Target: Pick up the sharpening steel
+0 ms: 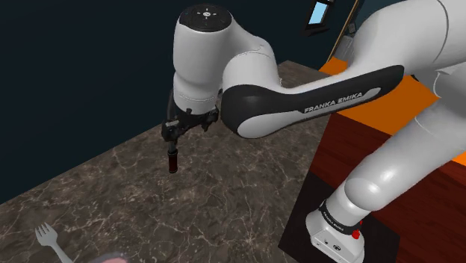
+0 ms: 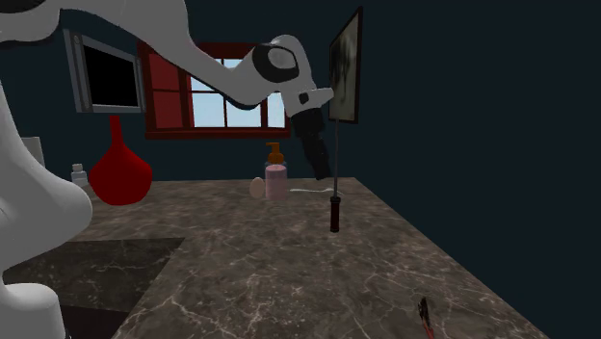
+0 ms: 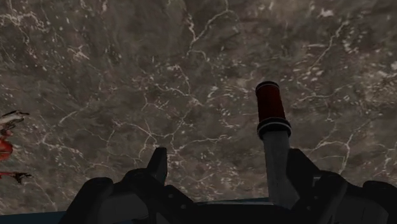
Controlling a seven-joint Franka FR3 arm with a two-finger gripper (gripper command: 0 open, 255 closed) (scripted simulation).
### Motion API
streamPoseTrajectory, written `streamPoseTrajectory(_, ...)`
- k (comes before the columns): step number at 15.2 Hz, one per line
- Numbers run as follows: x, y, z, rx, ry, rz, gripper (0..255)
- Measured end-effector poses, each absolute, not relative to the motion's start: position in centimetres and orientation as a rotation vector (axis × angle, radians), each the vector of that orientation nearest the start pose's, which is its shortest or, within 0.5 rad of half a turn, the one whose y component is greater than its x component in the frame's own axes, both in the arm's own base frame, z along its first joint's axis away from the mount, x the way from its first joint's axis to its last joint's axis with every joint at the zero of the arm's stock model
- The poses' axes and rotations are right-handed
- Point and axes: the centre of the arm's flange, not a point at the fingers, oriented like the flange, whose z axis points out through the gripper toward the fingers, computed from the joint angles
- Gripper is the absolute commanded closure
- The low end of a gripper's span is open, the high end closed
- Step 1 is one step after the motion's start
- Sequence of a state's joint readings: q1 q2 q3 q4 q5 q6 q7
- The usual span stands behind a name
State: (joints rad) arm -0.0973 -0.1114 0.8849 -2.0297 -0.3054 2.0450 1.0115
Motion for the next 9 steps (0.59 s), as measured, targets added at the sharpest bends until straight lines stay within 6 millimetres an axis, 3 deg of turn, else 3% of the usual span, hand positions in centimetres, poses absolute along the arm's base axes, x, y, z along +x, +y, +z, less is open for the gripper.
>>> streamPoseTrajectory(3,39.6,41.9,47.9,-3.254,0.177,-0.601,0)
streamPoseTrajectory(9,40.0,43.0,44.8,-3.251,0.192,-0.627,0)
